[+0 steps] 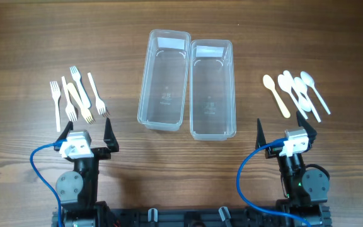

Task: Pack container

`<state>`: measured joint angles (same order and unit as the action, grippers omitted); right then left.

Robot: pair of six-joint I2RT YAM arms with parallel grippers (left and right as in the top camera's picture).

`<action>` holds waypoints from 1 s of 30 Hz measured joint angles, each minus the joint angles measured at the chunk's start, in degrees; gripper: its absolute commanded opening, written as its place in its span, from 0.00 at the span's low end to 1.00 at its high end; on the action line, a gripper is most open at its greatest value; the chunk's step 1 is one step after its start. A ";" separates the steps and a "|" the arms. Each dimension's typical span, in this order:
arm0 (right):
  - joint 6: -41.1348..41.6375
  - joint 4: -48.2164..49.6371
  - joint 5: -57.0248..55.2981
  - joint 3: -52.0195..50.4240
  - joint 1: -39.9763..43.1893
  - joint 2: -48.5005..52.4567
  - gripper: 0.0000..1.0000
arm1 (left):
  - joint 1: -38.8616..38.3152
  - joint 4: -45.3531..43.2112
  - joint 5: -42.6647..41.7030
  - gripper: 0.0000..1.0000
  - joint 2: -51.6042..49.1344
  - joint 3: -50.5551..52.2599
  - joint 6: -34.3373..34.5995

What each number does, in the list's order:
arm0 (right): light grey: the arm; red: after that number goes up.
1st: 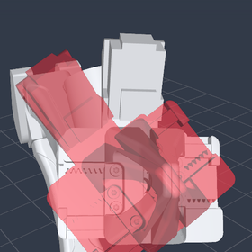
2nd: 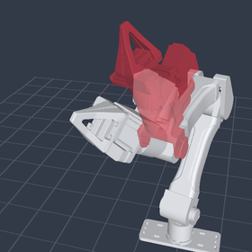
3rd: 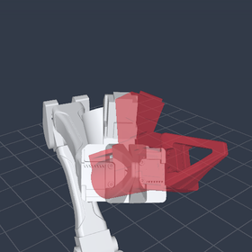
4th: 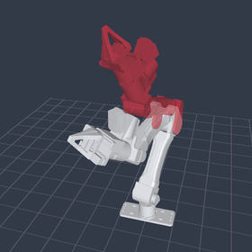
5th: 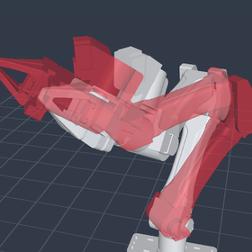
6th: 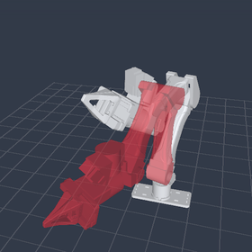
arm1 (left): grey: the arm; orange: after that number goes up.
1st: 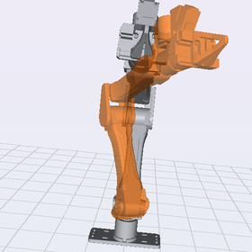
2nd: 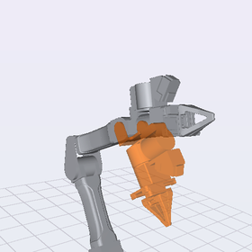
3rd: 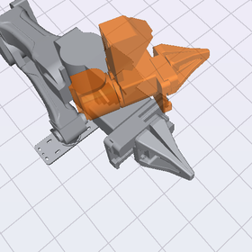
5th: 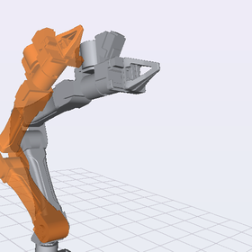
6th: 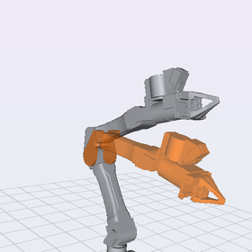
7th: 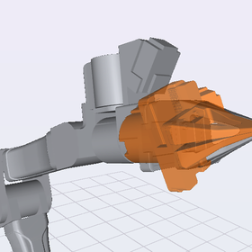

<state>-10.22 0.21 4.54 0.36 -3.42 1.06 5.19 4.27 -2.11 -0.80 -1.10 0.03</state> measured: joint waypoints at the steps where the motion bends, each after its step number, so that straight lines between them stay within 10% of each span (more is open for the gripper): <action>1: 0.00 0.02 0.02 0.00 0.00 0.00 1.00 | 0.00 0.00 0.00 1.00 0.00 0.00 0.00; 16: 0.07 -0.44 -0.85 2.62 0.00 0.79 1.00 | 0.00 0.00 0.00 1.00 0.00 0.00 0.00; 30: -1.42 -33.90 -5.11 56.02 0.00 46.71 1.00 | 0.00 -0.02 -0.20 1.00 0.00 0.20 0.00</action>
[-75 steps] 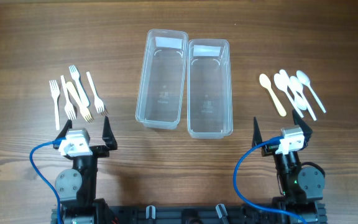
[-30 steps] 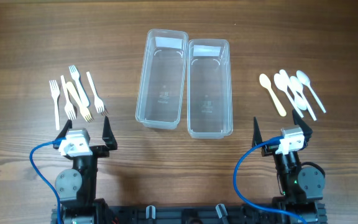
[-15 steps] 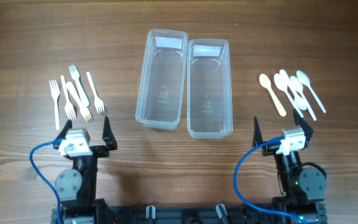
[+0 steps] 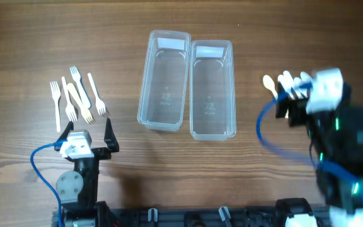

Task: Pack container
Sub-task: 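Move right gripper to the yellow spoon and grasp its handle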

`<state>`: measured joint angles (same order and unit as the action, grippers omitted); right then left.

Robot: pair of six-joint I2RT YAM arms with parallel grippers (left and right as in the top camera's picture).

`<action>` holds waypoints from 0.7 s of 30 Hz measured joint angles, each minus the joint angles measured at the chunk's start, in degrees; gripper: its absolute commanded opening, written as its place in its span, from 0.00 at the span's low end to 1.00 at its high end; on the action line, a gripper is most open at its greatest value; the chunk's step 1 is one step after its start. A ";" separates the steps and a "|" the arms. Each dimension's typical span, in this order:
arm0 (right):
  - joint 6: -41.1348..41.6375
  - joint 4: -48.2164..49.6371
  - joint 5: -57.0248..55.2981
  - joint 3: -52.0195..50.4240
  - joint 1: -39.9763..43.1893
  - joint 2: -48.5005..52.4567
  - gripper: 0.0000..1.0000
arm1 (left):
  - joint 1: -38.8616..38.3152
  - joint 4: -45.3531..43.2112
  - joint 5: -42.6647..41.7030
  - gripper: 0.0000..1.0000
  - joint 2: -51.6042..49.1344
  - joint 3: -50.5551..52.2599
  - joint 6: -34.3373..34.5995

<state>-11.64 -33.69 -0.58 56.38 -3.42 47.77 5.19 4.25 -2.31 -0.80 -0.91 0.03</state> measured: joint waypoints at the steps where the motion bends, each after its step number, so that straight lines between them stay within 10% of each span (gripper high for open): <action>1: -0.98 -4.09 0.42 4.68 0.00 6.71 1.00 | 0.00 0.00 -0.02 1.00 0.00 0.00 0.00; 12: -5.18 -12.57 4.81 14.08 0.00 36.57 0.99 | 0.00 -0.02 -0.02 1.00 -0.04 0.02 0.00; 16: -5.44 -12.55 4.26 14.08 0.00 40.13 0.58 | 0.00 -0.02 -0.02 1.00 -0.04 0.02 0.00; 21: -6.16 -12.59 0.94 14.08 0.07 42.29 0.40 | 0.00 0.00 -0.02 1.00 -0.04 0.02 0.00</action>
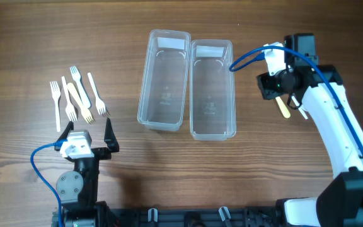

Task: Pack container
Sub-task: 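Move right gripper to the yellow spoon and grasp its handle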

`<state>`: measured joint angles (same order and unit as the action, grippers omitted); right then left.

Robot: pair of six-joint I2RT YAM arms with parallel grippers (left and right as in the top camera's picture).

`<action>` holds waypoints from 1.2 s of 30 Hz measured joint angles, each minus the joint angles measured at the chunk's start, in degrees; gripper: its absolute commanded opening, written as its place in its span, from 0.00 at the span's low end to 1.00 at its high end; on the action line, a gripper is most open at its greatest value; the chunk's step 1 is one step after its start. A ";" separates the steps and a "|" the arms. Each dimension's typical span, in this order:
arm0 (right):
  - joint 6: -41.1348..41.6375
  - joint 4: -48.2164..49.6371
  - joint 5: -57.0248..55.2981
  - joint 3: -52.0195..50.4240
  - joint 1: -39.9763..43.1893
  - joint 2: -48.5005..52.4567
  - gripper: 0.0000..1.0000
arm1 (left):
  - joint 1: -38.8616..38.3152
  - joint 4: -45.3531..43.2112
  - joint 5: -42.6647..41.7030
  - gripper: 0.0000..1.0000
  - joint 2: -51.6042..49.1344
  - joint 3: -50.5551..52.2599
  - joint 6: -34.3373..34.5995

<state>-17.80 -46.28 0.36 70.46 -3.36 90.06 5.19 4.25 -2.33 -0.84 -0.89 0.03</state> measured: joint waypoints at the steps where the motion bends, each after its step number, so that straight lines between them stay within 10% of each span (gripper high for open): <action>1: 0.04 -0.02 -0.39 0.00 0.15 0.33 0.40 | 0.00 0.00 0.00 1.00 0.00 0.00 0.00; 13: -1.62 0.28 -0.13 0.09 7.43 6.14 0.61 | 0.00 -0.02 0.00 1.00 0.00 0.00 0.00; 36: -5.38 3.87 4.11 0.20 8.35 17.73 0.53 | 0.00 -0.02 0.00 1.00 0.00 0.00 0.00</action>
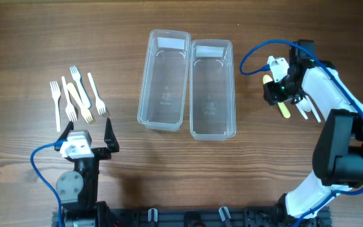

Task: Pack container
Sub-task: 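Move right gripper to the yellow spoon and grasp its handle, then lift yellow spoon with right gripper and drop it into right container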

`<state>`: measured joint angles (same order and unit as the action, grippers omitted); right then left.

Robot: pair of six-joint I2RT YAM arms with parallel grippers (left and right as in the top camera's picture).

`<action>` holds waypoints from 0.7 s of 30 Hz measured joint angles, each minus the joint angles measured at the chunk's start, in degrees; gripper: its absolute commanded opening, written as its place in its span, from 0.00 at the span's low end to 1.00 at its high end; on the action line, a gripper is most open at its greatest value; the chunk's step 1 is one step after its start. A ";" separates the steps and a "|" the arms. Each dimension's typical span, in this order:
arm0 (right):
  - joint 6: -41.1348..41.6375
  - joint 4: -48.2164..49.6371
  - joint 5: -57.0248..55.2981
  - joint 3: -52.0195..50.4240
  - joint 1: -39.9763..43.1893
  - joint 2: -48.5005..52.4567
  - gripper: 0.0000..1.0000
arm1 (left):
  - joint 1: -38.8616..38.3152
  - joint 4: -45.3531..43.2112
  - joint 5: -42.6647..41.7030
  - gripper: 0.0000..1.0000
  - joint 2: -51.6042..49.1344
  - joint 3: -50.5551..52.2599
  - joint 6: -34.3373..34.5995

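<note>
Two clear plastic containers stand side by side in the middle, the left container (164,79) and the right container (212,88), both with nothing in them. Several plastic forks (75,94) lie at the left. The spoons (287,108) lie at the right, mostly hidden under my right arm. My right gripper (276,90) points down over the left end of the spoons; whether its fingers are open or shut does not show. My left gripper (84,133) rests open near the front edge, below the forks, holding nothing.
Blue cables loop from both arms, one (257,53) beside the right container's far corner. The arm bases stand at the table's front edge (181,217).
My right arm has folded in closer over the spoons, and its gripper sits lower on the yellowish spoon at their left end. The left arm, forks and containers are unchanged.
Both grippers first rested open at the front edge, with all spoons in plain view. The right arm then rose and swung toward the spoons, stood above their left end, and now hangs down onto them. Left arm stayed still.
</note>
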<state>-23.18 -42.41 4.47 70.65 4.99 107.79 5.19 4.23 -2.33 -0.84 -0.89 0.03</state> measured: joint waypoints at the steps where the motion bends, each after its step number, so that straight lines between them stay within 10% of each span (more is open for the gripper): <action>1: -0.13 0.20 0.00 0.00 0.00 0.02 0.53 | 0.00 0.02 0.00 1.00 0.00 0.00 0.00; 21: -1.22 3.85 -0.46 0.00 1.44 0.17 0.52 | 0.00 0.02 0.00 1.00 0.00 0.00 0.00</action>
<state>-24.40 -38.57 4.01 70.65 6.44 107.96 5.19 4.25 -2.33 -0.84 -0.89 0.03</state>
